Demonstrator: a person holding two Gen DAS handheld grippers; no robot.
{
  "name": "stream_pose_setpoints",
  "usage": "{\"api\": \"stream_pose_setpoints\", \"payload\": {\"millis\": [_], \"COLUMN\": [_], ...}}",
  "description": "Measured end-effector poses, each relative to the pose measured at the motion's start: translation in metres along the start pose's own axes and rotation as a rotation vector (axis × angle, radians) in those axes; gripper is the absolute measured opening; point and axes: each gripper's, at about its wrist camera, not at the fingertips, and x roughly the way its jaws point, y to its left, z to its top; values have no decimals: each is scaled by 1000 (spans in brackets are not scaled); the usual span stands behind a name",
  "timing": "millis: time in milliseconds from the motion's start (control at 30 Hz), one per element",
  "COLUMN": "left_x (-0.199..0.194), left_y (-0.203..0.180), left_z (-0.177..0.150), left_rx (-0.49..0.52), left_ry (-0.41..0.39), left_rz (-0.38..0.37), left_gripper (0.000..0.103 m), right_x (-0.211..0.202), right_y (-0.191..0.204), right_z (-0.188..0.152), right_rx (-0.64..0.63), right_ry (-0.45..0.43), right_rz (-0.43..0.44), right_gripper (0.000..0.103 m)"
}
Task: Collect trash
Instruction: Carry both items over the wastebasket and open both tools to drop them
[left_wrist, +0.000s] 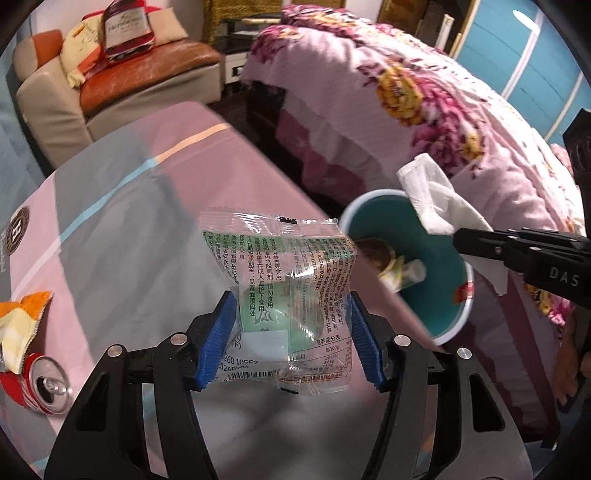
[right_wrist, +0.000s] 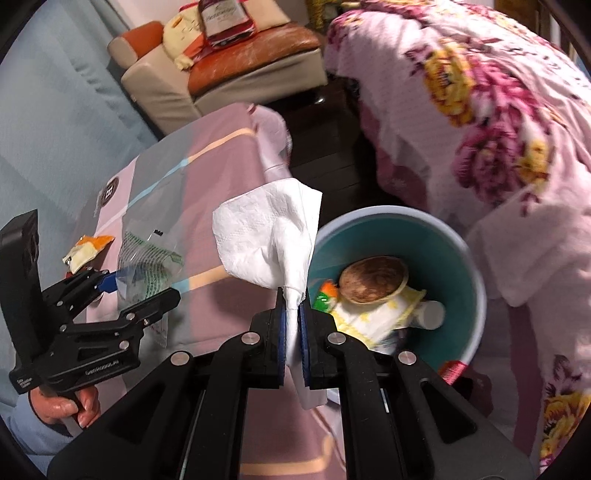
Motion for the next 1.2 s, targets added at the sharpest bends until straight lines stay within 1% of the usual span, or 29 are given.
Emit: {"api": "stream_pose_setpoints", "payload": {"millis": [200,467,567,700,833,1200], "left_x": [6,19,27,36,43,58], "left_y": [-50,-104,-119,-130,-135,-134], "left_z": [9,15,17,19,22,24], "left_rx": [50,108,126,148,151,133], "left_ry": [4,18,31,47,55,73], "left_rz": [-36,-60,-67,-67,-68,-84], "left_gripper": [62,62,62,62,63,65], "right_x": [-27,-54,-60,-63,-61,-50], "right_y": [-38,-84,-98,-115,-122,-119], "right_z": [-12,-26,-29,-31,-30,-24], "right_rx": [47,107,125,154,163,164], "right_ry": [-43,-82,-87,-92,-91,-70], "right_rz": [-28,-61,-69,-67,-66,-65], "right_gripper": [6,6,6,7,7,8]}}
